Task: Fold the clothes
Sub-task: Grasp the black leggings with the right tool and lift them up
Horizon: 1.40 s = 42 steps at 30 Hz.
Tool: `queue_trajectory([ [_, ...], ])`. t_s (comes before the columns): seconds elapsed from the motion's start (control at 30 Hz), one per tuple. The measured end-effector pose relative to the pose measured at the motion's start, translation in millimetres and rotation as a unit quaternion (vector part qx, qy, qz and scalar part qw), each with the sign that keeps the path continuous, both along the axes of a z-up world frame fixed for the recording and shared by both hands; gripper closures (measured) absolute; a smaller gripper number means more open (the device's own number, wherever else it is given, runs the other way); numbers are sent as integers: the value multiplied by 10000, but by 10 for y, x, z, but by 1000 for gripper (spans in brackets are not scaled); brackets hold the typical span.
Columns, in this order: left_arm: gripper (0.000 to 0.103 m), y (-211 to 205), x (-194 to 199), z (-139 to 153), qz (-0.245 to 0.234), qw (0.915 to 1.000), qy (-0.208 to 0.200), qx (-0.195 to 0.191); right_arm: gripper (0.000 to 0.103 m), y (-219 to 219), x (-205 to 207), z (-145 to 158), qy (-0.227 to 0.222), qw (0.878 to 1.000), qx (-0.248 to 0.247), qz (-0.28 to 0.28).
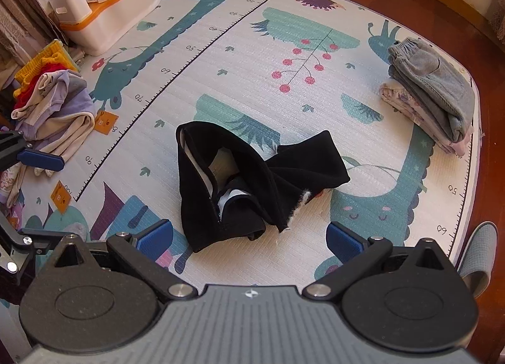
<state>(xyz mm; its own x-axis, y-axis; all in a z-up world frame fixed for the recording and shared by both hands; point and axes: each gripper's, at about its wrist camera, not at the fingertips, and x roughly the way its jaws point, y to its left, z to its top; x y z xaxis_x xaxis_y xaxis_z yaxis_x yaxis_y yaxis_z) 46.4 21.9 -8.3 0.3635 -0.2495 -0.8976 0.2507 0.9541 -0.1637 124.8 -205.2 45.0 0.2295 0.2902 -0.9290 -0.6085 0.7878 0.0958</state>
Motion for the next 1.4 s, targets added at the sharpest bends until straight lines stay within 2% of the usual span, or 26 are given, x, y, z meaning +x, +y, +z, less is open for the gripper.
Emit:
queue_trajectory([
  [0.17,1,-54,207,80,-914,9937,52,640,13,-42,250,-305,78,9998,-161,46],
  [0.33,1,130,464,-40,-1685,9784,-92,1198,20,-18,399,-657,119,9993,-284,196],
  [0.43,1,233,660,-206,-1730,9775,9,1202,32,59,424,-870,128,9986,-339,387],
  [0.53,1,260,806,-411,-1909,9744,100,1182,38,149,469,-1061,124,9980,-372,490],
  [0.7,1,254,939,-756,-2267,9668,178,1168,40,294,611,-1357,316,9980,-320,454],
  [0.8,1,272,1019,-890,-2292,9676,217,1040,43,409,662,-1503,352,9974,-312,545],
  [0.97,1,323,1195,-991,-2152,9737,117,732,46,501,800,-1724,440,9974,-260,503],
  [1.27,1,407,1308,-1243,-2001,9778,272,555,49,633,932,-2027,450,9956,-178,809],
  [1.3,1,411,1305,-1273,-2002,9777,303,552,56,653,932,-2036,414,9949,-174,908],
  [1.33,1,416,1291,-1310,-2010,9775,337,550,71,669,933,-2039,366,9940,-164,1020],
  [1.4,1,421,1268,-1372,-2018,9771,398,541,87,676,940,-2010,244,9932,-105,1136],
])
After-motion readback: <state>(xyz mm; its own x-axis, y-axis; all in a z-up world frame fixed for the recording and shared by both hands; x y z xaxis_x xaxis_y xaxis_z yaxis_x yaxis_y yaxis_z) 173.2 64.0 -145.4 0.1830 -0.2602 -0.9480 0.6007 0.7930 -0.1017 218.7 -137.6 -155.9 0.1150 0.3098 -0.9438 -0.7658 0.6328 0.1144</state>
